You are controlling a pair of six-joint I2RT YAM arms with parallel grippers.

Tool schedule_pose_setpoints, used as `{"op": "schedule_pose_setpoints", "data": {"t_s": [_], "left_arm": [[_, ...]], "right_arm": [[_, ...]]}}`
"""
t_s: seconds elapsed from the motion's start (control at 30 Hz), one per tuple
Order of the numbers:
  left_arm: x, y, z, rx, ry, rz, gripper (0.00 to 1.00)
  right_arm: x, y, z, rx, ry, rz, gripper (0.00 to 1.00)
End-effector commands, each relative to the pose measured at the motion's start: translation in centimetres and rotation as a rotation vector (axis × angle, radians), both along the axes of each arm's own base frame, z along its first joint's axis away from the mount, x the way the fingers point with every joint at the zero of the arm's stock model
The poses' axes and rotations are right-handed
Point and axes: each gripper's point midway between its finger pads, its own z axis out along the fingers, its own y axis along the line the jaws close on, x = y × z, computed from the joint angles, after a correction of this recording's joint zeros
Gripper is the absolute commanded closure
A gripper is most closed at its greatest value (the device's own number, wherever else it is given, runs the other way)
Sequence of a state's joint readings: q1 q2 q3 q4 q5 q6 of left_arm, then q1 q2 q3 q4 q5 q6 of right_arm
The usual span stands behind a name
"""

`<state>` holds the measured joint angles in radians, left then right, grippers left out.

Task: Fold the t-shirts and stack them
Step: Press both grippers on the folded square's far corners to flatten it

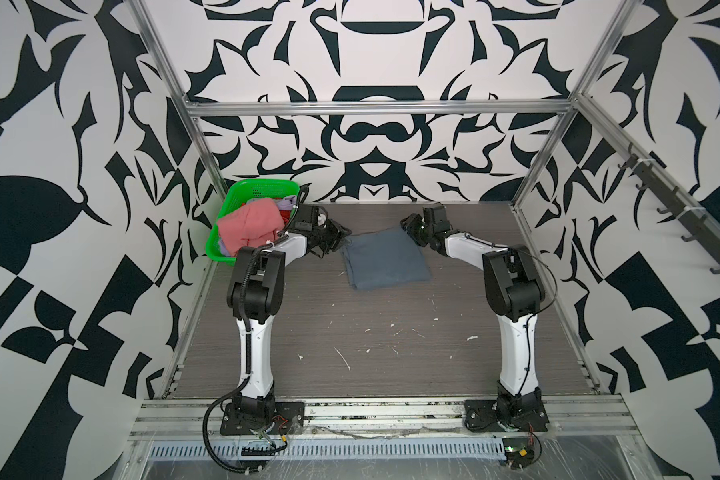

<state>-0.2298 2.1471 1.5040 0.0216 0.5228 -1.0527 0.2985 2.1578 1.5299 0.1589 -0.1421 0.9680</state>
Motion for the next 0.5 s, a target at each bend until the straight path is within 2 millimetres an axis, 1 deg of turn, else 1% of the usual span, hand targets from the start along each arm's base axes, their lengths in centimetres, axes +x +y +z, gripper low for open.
{"op": "schedule_pose_setpoints", "data": {"t_s": [0.0,0.07,0.1,0.17,0.27,0.37,0.47], "left_arm": [[0.5,1.3,2.8,0.087,-0.073,0.042,0.56],[-0.2,1.7,3.3,0.158,-0.082,0.037,0.54],[-0.6,1.6,3.4,0.177,-0.084,0.025,0.53],[-1.3,0.6,3.9,0.198,-0.094,-0.016,0.52],[-2.2,-1.7,4.2,0.208,-0.105,-0.080,0.49],[-2.4,-4.1,4.3,0.188,-0.114,-0.132,0.48],[-2.1,-5.4,3.2,0.175,-0.091,-0.153,0.48]], "right_arm": [[0.3,-0.9,7.9,-0.028,-0.187,-0.005,0.43],[-1.0,-0.7,7.5,-0.040,-0.142,0.025,0.44],[-1.6,-0.5,7.0,-0.046,-0.119,0.038,0.45],[-2.8,0.1,6.2,-0.058,-0.090,0.058,0.46],[-3.7,1.5,5.1,-0.047,-0.066,0.091,0.47],[-3.4,3.4,4.4,-0.032,-0.068,0.128,0.47],[-2.4,4.8,3.7,-0.023,-0.066,0.152,0.47]]}}
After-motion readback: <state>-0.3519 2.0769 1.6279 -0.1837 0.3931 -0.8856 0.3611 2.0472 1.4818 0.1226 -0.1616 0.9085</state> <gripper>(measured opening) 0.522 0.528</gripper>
